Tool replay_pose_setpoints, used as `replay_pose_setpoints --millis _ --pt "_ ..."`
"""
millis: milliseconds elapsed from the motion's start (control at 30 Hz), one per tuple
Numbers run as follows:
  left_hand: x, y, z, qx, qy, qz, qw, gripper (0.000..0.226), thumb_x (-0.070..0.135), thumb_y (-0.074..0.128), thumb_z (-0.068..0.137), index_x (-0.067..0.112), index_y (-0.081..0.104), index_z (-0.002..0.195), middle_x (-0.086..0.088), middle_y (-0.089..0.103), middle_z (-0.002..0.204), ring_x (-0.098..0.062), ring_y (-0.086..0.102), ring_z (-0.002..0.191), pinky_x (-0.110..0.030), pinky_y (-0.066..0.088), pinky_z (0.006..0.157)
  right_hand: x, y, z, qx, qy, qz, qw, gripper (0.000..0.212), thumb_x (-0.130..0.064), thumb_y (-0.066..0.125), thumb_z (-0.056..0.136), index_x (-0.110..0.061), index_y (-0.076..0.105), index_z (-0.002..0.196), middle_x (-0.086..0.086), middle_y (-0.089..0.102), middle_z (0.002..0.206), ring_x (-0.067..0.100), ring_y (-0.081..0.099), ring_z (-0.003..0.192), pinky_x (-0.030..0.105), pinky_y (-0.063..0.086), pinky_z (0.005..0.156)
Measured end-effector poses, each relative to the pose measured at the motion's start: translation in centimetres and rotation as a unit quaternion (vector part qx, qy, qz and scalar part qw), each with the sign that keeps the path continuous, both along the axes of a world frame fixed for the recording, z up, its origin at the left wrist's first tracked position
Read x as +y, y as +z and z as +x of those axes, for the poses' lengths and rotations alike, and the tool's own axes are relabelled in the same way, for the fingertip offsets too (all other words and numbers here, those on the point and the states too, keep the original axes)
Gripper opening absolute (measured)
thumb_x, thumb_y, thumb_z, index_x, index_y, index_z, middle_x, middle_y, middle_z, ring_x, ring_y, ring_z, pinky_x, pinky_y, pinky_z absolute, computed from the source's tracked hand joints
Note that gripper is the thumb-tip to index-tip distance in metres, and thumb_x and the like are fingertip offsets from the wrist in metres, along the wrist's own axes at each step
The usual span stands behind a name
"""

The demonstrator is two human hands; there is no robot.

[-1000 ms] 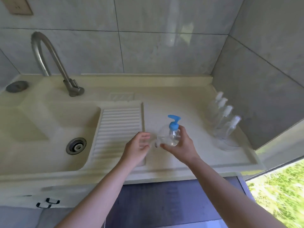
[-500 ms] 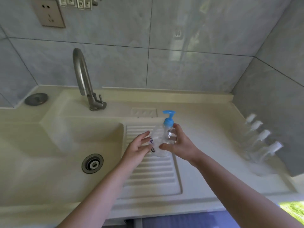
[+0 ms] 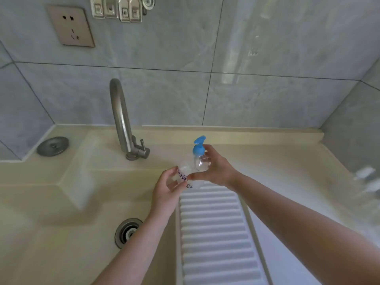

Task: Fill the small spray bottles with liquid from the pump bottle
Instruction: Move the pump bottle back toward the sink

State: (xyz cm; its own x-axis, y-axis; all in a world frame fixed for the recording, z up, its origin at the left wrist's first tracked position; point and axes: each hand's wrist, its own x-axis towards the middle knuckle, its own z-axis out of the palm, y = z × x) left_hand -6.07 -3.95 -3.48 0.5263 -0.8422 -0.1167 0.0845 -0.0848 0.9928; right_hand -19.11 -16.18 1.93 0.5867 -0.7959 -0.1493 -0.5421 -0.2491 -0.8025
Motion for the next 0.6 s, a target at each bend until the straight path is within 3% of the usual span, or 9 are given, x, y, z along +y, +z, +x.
replay_pose_setpoints --millis 133,200,300,467,600 --pt "-2.9 -0.9 2.7 -0.021 0.051 -0.003 0.998 0.039 0.002 0.069 0.088 0.023 0.058 0.120 0.011 0.060 0.120 -0.003 0.064 0.101 -0.006 0.047 0.073 -3.1 -0.1 3.7 0.020 0.029 -0.016 0.999 0.089 -0.025 0.091 0.068 -0.026 0.036 0.138 -0.006 0.055 0.124 0.012 0.053 0.115 0.026 0.042 0.092" --pt "-4.4 -1.7 4.3 -0.043 0.050 0.013 0.998 0.040 0.002 0.064 0.091 0.024 0.055 0.123 0.010 0.058 0.125 -0.009 0.064 0.106 -0.012 0.048 0.082 -4.9 -0.5 5.8 0.028 0.044 -0.021 0.998 0.087 -0.023 0.091 0.068 -0.027 0.039 0.138 -0.006 0.055 0.125 0.014 0.055 0.116 0.030 0.048 0.091" --pt "-6.1 -3.0 6.4 -0.072 0.019 0.040 0.996 0.044 -0.005 0.055 0.092 0.019 0.051 0.129 0.003 0.053 0.136 -0.019 0.062 0.116 -0.026 0.047 0.094 -7.2 -1.0 8.0 0.057 0.076 -0.042 0.995 0.087 -0.022 0.090 0.067 -0.027 0.041 0.140 -0.008 0.052 0.127 0.013 0.054 0.118 0.030 0.048 0.093" --pt "-7.6 -4.3 8.4 -0.080 -0.002 0.054 0.995 0.043 -0.010 0.052 0.091 0.021 0.048 0.119 0.001 0.055 0.129 -0.023 0.060 0.117 -0.028 0.044 0.095 -10.3 -2.4 10.4 0.093 0.116 -0.067 0.987 0.097 -0.023 0.089 0.062 -0.026 0.040 0.145 0.000 0.047 0.131 0.015 0.053 0.119 0.040 0.048 0.103" --pt "-8.6 -5.0 9.3 -0.073 0.006 0.063 0.995 0.037 -0.007 0.056 0.092 0.017 0.050 0.118 0.001 0.057 0.122 -0.023 0.061 0.110 -0.027 0.043 0.093 -11.8 -3.2 11.5 0.096 0.142 -0.059 0.983 0.092 -0.013 0.085 0.066 -0.030 0.041 0.145 -0.003 0.049 0.133 0.012 0.050 0.122 0.034 0.045 0.105"
